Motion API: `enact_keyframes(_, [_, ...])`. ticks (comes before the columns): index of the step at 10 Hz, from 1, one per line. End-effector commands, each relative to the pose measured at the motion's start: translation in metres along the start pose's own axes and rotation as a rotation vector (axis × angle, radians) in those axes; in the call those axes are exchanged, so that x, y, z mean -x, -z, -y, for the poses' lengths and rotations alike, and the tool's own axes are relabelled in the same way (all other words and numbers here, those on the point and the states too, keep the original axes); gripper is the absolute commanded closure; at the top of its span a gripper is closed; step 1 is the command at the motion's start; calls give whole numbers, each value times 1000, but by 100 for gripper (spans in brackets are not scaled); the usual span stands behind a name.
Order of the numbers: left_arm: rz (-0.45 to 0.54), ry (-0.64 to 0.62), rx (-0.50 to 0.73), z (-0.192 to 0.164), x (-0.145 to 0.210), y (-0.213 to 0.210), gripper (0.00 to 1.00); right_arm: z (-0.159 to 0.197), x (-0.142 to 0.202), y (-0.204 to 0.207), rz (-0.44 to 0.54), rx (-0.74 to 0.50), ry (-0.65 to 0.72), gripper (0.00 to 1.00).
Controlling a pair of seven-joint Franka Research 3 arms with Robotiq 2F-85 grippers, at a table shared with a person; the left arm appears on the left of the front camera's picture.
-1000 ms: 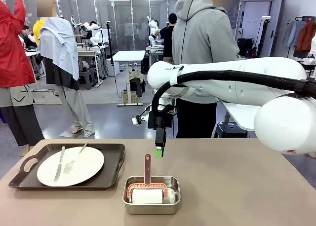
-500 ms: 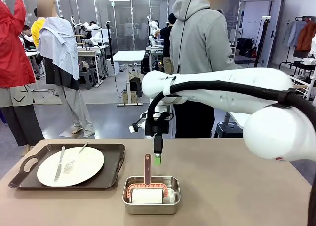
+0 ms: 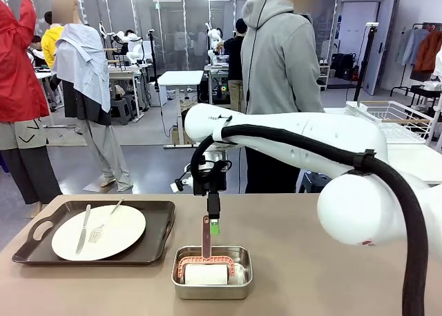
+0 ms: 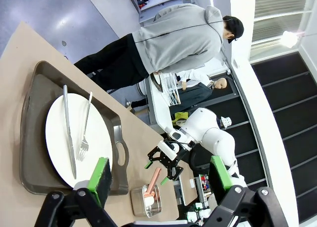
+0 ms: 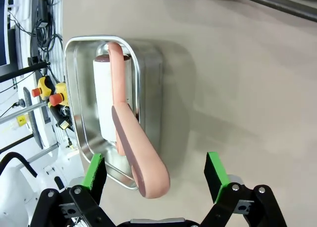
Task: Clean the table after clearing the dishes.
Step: When the left (or right) Handle tray is removed, use the left hand (or right hand) to clean the left (or right) side of the table with the Lint Roller.
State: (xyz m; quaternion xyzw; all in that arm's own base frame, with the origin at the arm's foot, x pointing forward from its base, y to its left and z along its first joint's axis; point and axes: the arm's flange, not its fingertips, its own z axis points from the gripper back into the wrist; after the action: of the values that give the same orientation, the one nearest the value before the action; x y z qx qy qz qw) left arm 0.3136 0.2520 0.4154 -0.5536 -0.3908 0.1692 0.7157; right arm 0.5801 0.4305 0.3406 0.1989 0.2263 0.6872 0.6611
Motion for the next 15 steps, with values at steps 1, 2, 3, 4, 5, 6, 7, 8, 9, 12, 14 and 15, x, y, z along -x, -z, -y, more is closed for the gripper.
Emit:
enact_keyframes(1, [11, 2, 19, 1, -4, -2, 0, 21, -21, -28, -38, 1, -48, 0])
enact_keyframes(2, [11, 2, 19, 1, -4, -2, 0, 19, -23, -27, -40, -1, -54, 0])
enact_keyframes(3, [11, 2, 19, 1, -4, -2, 0, 19, -24, -26, -36, -5, -60, 0])
enact_keyframes(4, [11, 2, 19, 1, -4, -2, 0, 19, -28, -26, -29, -1, -65, 0])
enact_keyframes(5, [11, 2, 19, 1, -4, -2, 0, 20, -34, -23, -35, -1, -66, 0])
enact_keyframes(6, [11, 2, 19, 1, -4, -2, 0, 21, -39, -21, -39, -2, -71, 0])
enact_keyframes(7, [11, 2, 19, 1, -4, -2, 0, 22, -43, -19, -54, -5, -63, 0])
enact_keyframes(8, [11, 2, 19, 1, -4, -2, 0, 22, -44, -16, -71, -14, -54, 0])
enact_keyframes(9, [11, 2, 19, 1, -4, -2, 0, 22, -44, -15, -77, -17, -49, 0])
enact_keyframes(12, [11, 2, 19, 1, -4, -2, 0, 19, -47, -15, -84, -20, -46, 3])
enact_keyframes(14, [11, 2, 19, 1, -4, -2, 0, 17, -48, -15, -78, -9, -37, 60])
enact_keyframes(15, [11, 2, 19, 1, -4, -2, 0, 17, -48, -17, -62, -7, -31, 67])
